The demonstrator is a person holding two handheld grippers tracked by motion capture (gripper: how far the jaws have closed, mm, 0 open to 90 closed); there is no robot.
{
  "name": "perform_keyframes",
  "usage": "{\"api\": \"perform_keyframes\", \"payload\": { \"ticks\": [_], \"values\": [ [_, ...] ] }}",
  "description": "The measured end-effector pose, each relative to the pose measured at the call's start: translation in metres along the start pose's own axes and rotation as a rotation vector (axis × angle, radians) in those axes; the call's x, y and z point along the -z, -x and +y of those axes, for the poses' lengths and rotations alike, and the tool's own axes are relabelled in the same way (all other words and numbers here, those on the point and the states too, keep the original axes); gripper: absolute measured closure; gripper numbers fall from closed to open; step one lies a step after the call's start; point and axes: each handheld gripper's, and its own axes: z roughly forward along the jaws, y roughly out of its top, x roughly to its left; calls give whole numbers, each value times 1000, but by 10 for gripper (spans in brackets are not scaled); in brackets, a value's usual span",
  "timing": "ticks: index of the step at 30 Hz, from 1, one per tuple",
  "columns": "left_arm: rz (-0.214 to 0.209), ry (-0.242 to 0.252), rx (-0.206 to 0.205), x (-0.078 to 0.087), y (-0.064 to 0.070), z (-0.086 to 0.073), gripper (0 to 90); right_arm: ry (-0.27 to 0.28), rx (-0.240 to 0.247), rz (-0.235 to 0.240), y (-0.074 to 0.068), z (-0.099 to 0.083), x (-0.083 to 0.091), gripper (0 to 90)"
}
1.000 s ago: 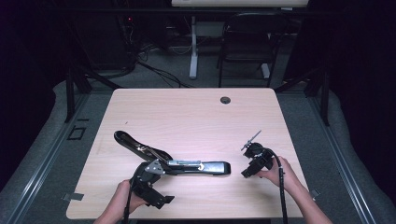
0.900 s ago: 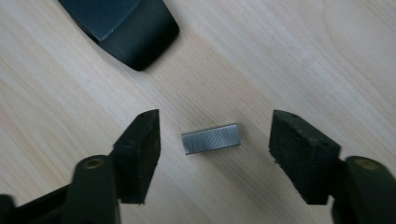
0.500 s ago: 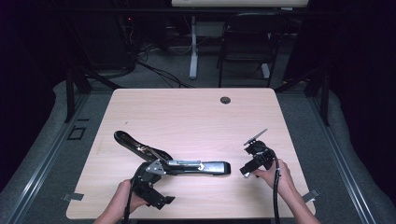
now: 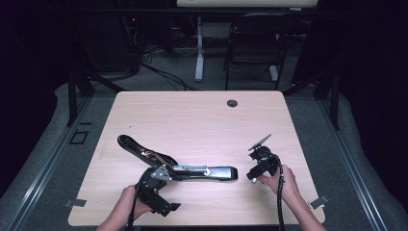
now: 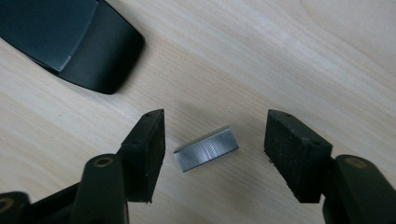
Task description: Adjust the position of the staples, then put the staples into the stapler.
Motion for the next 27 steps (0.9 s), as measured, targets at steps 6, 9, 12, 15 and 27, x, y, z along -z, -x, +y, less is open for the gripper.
{"api": "perform_keyframes", "payload": {
  "ticks": [6,9,12,15,27],
  "values": [
    [-3,-3,-2,-1,1,1,21,-23,10,-31,1,-2,0,425],
    [-2,-4,-2,-1,0,0,21,67,-69,-13,0,-7,-6,425],
    [3,-1,-3,0,0,0,21,29,-44,2,6,-5,1,416],
    [3,-2,-1,0,1,1,21,18,-21,-11,5,-2,4,413],
    [2,-5,-4,-1,1,1,21,-30,3,-43,3,-3,-5,434]
  ]
}}
